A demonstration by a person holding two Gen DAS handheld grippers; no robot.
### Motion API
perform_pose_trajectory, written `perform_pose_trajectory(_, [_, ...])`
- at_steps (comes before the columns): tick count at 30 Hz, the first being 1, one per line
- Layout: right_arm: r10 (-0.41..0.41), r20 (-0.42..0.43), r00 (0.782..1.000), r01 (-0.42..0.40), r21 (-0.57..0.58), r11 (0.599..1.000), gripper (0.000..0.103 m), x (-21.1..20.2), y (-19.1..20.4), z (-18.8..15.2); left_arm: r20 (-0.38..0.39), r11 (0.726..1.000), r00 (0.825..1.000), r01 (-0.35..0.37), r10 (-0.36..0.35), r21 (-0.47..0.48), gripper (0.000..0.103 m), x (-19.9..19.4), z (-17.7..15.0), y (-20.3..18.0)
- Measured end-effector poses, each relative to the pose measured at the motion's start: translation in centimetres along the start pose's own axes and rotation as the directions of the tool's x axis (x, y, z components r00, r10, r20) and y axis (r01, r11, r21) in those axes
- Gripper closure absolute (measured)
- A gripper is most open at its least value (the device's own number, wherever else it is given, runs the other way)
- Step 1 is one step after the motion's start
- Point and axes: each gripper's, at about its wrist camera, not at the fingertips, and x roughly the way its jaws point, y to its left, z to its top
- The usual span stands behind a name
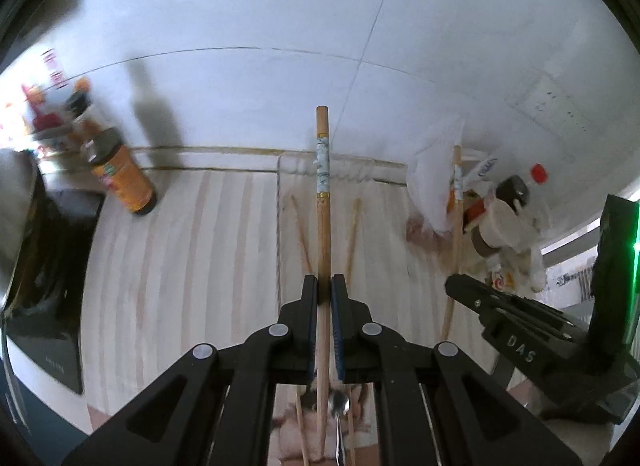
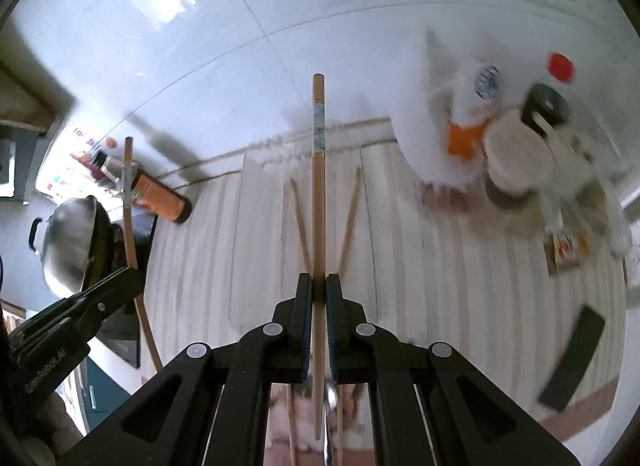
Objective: Organize utensils
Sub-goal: 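Lower the chopsticks into the clear rack and open both tools, then withdraw both tools back toward the placemat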
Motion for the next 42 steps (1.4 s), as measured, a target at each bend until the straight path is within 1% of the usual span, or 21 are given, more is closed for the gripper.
perform_pose_trajectory(2, [-0.008,-0.030,1.000,0.008,0.007,1.000,0.096,2.2,-0.2,2.2,-0.039,1.000,0.999,-0.004,0.004,-0.009,0.099,2.5,1.9,0.1])
perform_pose_trajectory(4, [-0.012,-0.053,0.999,0.013,0.010,1.000,0.096,4.0,-0.2,3.5,-0.085,1.000,0.996,-0.015,0.013,-0.017,0.099,5.2,3.3,0.2])
perform_pose_trajectory(9, [-0.046,-0.133,0.990,0.047,0.001,0.999,0.096,9.4,-0.5,5.8,-0.216,0.998,0.976,-0.011,-0.001,-0.056,0.099,11.2,4.3,1.6])
perform_pose_trajectory(13, [-0.084,-0.184,0.979,0.083,-0.013,0.996,0.096,12.3,-0.5,5.8,-0.291,0.997,0.957,-0.019,-0.002,-0.071,0.097,13.4,4.2,2.0])
perform_pose_trajectory(15, [-0.102,-0.203,0.974,0.098,-0.026,0.995,0.095,13.1,-0.6,5.7,-0.282,0.997,0.959,-0.024,0.002,-0.072,0.095,13.1,4.1,2.0])
perform_pose_trajectory(17, [-0.112,-0.209,0.971,0.109,-0.027,0.994,0.083,13.1,-0.9,5.6,-0.259,0.996,0.965,-0.055,0.036,-0.067,0.095,12.2,3.9,2.1])
perform_pose_trajectory(18, [-0.115,-0.202,0.973,0.112,-0.024,0.993,0.072,12.9,-1.0,5.5,-0.247,0.995,0.967,-0.073,0.056,-0.061,0.095,11.7,3.8,2.2])
perform_pose_trajectory(19, [-0.122,-0.194,0.973,0.119,-0.026,0.993,0.065,12.5,-1.0,5.4,-0.229,0.993,0.970,-0.101,0.086,-0.054,0.094,11.1,3.6,2.3])
perform_pose_trajectory(20, [-0.133,-0.182,0.974,0.130,-0.031,0.991,0.064,12.0,-1.1,5.2,-0.209,0.991,0.972,-0.124,0.111,-0.050,0.092,10.5,3.4,2.4])
perform_pose_trajectory(21, [-0.138,-0.170,0.976,0.135,-0.030,0.990,0.063,11.5,-1.1,5.0,-0.183,0.987,0.972,-0.156,0.146,-0.043,0.086,9.7,3.1,2.5])
perform_pose_trajectory(23, [-0.151,-0.140,0.978,0.148,-0.034,0.988,0.060,10.2,-1.2,4.6,-0.122,0.977,0.971,-0.211,0.206,-0.037,0.067,8.2,2.7,2.8])
perform_pose_trajectory(24, [-0.164,-0.119,0.979,0.161,-0.038,0.986,0.057,9.4,-1.1,4.1,-0.095,0.970,0.967,-0.240,0.235,-0.036,0.045,7.5,2.3,3.0])
perform_pose_trajectory(25, [-0.169,-0.106,0.980,0.166,-0.037,0.985,0.054,8.8,-1.1,3.8,-0.063,0.967,0.966,-0.254,0.251,-0.036,0.031,6.8,1.8,3.0])
perform_pose_trajectory(26, [-0.172,-0.088,0.981,0.170,-0.035,0.985,0.053,8.0,-1.1,3.4,-0.038,0.965,0.966,-0.258,0.257,-0.037,0.028,6.2,1.5,3.1])
perform_pose_trajectory(27, [-0.180,-0.071,0.981,0.178,-0.035,0.983,0.048,7.3,-1.2,2.9,-0.015,0.961,0.962,-0.274,0.274,-0.038,0.023,5.8,1.1,3.2])
perform_pose_trajectory(28, [-0.191,-0.054,0.980,0.190,-0.035,0.981,0.045,6.6,-1.3,2.4,0.005,0.957,0.958,-0.288,0.288,-0.040,0.010,5.2,0.6,3.3])
perform_pose_trajectory(29, [-0.199,-0.031,0.980,0.198,-0.035,0.980,0.044,5.7,-1.3,1.6,0.018,0.958,0.958,-0.285,0.286,-0.040,0.003,4.8,0.0,3.4])
perform_pose_trajectory(30, [-0.203,-0.023,0.979,0.202,-0.036,0.979,0.044,5.3,-1.4,1.1,0.024,0.959,0.960,-0.279,0.280,-0.041,0.000,4.5,-0.5,3.5])
perform_pose_trajectory(35, [-0.203,0.024,0.979,0.204,-0.036,0.978,0.033,3.3,-1.9,-3.2,0.036,0.947,0.947,-0.317,0.319,-0.047,0.000,3.8,-4.2,3.9])
perform_pose_trajectory(39, [-0.200,-0.005,0.980,0.200,-0.034,0.979,0.033,3.9,-2.7,-7.4,0.025,0.936,0.936,-0.351,0.352,-0.040,0.000,4.1,-8.4,4.3])
perform_pose_trajectory(42, [-0.202,-0.054,0.978,0.201,-0.022,0.979,0.033,5.2,-3.7,-10.5,-0.034,0.932,0.932,-0.361,0.360,-0.026,0.000,5.6,-12.0,4.5])
